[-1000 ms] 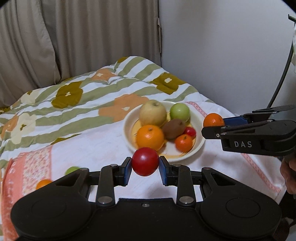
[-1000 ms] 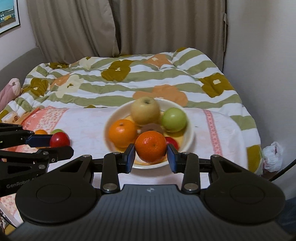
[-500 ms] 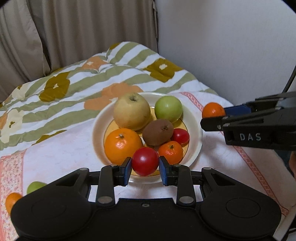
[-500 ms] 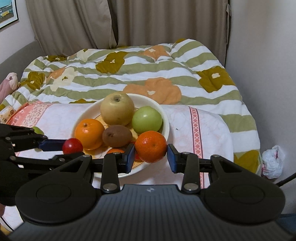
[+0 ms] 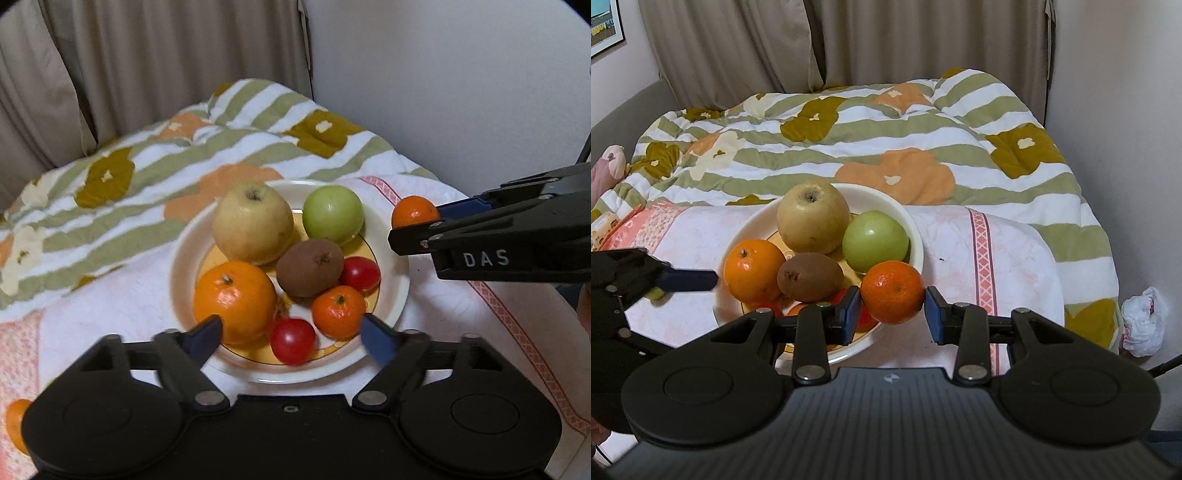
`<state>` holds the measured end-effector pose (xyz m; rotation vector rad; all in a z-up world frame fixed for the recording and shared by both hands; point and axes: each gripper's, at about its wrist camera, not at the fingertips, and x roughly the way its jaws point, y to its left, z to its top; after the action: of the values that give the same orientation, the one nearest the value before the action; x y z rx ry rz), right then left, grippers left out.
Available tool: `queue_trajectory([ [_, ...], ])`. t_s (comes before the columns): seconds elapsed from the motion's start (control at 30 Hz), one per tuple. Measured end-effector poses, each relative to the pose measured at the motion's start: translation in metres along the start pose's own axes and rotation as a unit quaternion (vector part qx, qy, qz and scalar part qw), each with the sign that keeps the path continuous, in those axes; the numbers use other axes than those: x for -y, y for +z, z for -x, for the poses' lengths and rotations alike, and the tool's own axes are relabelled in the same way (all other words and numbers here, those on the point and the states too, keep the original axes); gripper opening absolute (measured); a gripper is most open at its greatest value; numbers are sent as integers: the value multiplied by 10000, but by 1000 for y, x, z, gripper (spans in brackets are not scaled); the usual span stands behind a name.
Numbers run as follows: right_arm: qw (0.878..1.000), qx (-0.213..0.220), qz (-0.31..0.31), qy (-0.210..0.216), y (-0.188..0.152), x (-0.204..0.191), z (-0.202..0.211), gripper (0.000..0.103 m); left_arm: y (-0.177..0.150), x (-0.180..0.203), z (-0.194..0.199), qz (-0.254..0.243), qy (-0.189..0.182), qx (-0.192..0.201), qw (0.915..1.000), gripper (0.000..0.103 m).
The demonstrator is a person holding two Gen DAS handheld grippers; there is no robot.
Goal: Organize fruits
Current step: 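Open the left tool over the bowl while the right tool releases the small tangerine, then move both tools back toward the last tangerine and green apple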
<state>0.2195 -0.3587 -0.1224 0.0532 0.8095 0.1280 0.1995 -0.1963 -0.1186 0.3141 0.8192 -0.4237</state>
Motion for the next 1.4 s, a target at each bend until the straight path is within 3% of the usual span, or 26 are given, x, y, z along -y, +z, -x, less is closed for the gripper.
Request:
queue_trajectory([
  [0.27, 9999, 49, 115, 13, 5, -9, 1, 52, -3, -14, 24, 161, 169, 189, 9995, 97],
  [0.87, 9992, -5, 387, -30, 9, -20, -23, 53, -26, -46, 62, 866, 539, 284, 9944, 97],
  [0.97, 9985, -29, 545, 20, 8, -22, -27, 65, -31, -48, 63, 949, 608, 284, 9932, 97],
  [1.03, 9978, 75, 656, -78, 5, -27, -24, 90, -32, -50, 64, 1034, 649, 298, 9921, 97],
  [1.4, 9972, 264, 679, -138, -6, -35, 7, 93, -37, -51, 83, 1229, 842, 484, 9877, 97],
])
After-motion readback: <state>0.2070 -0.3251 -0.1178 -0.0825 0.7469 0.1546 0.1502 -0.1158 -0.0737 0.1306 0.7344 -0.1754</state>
